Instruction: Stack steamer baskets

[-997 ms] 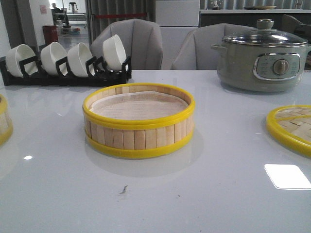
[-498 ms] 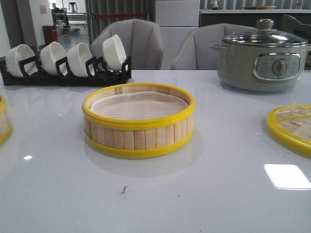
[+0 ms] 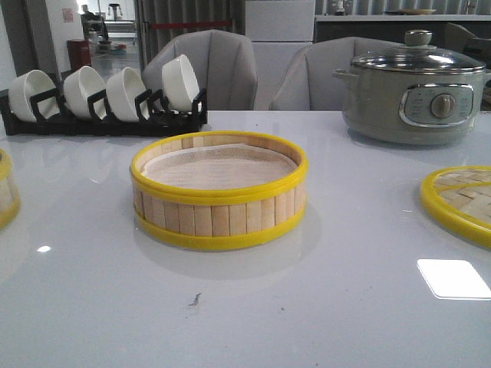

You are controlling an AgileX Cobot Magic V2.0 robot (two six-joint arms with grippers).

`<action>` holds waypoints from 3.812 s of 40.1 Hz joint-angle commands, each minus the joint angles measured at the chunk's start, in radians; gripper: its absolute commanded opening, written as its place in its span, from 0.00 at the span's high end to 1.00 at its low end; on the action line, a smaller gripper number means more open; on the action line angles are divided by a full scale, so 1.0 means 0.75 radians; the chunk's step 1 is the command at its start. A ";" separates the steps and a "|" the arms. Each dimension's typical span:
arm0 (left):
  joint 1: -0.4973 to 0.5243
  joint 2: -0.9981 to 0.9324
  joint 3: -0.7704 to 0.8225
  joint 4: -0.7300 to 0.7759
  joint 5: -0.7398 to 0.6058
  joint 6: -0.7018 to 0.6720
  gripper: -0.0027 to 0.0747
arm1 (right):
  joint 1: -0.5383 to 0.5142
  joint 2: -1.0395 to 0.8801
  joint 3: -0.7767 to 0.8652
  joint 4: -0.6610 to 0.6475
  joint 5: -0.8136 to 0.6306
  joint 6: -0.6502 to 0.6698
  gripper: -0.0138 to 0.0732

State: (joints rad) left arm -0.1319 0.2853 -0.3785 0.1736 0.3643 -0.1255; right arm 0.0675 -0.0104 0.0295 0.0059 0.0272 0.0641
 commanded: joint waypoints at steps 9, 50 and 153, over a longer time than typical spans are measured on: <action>-0.062 0.750 -0.981 0.086 0.454 -0.003 0.85 | 0.000 -0.028 -0.019 -0.008 -0.117 -0.004 0.78; -0.062 1.115 -1.242 0.132 0.549 0.005 0.85 | 0.000 -0.028 -0.019 -0.008 -0.117 -0.004 0.78; -0.062 1.113 -1.242 0.067 0.630 0.008 0.85 | 0.014 0.821 -1.024 -0.040 0.453 0.058 0.78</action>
State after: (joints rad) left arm -0.1730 1.1399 -1.2740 0.2126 0.8977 -0.1190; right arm 0.0765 0.5993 -0.7001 -0.0055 0.4589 0.1158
